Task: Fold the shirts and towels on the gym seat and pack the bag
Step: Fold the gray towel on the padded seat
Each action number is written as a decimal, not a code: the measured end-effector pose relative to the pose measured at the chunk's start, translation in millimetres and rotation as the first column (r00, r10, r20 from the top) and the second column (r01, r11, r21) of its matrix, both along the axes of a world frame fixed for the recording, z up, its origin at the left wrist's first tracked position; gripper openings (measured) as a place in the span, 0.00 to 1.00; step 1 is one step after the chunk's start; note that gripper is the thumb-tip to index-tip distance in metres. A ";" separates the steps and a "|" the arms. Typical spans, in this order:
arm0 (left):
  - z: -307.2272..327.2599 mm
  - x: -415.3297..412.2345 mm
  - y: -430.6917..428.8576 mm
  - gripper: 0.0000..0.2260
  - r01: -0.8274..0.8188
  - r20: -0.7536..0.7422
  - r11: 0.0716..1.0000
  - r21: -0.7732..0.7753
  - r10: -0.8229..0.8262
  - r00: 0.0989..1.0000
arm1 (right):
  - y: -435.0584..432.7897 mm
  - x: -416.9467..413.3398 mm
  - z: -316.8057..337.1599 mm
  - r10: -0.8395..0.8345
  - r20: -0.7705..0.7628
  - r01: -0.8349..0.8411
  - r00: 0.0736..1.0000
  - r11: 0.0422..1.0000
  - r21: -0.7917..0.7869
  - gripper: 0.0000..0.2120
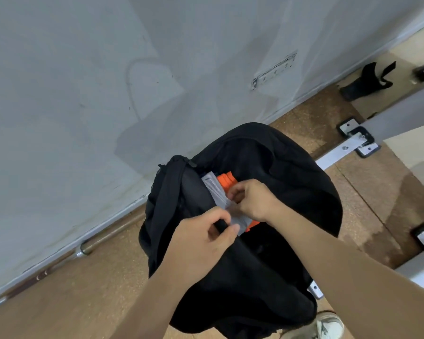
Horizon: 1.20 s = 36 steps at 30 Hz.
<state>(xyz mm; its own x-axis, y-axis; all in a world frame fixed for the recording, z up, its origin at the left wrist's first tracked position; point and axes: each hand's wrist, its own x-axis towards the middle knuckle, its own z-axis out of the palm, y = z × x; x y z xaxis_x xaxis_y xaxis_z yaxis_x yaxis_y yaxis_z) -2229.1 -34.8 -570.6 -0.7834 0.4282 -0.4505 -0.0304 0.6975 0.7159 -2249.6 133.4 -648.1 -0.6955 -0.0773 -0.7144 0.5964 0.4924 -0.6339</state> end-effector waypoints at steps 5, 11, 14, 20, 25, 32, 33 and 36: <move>-37.5 -10.8 21.9 0.17 0.118 -0.025 0.987 -0.112 -0.121 0.992 | 20.6 12.6 12.9 -0.187 0.090 0.199 0.978 0.968 -0.151 0.13; -58.5 -11.9 43.6 0.27 0.018 -0.103 0.956 -0.292 -0.050 0.993 | 21.1 6.4 25.7 -0.179 0.287 0.231 0.941 0.960 -0.161 0.27; -54.0 -13.4 45.9 0.27 0.073 -0.083 0.918 -0.390 -0.114 0.990 | 16.3 9.4 35.1 -0.132 0.288 0.182 0.948 0.971 -0.154 0.29; -18.7 -18.9 43.5 0.27 0.124 0.036 0.925 -0.359 -0.119 0.992 | 51.5 47.3 102.7 -0.492 -0.091 0.495 0.866 0.869 0.011 0.19; 45.1 -3.5 42.1 0.13 -0.020 0.003 0.970 -0.243 0.021 1.000 | 77.5 85.1 213.6 -0.612 -0.156 0.601 0.775 0.791 -0.116 0.14; 211.6 59.6 78.5 0.12 -0.173 -0.092 0.965 0.198 0.194 0.977 | 96.4 169.6 360.6 -0.381 -0.599 0.477 0.705 0.879 0.002 0.15; 233.6 73.5 83.8 0.12 -0.177 -0.102 0.948 0.264 0.209 0.972 | 100.4 182.9 376.0 -0.336 -0.651 0.482 0.681 0.874 0.053 0.16; 284.9 117.0 101.6 0.12 -0.123 -0.157 0.925 0.359 0.190 0.969 | 119.4 220.5 407.1 -0.245 -0.772 0.518 0.586 0.847 0.125 0.18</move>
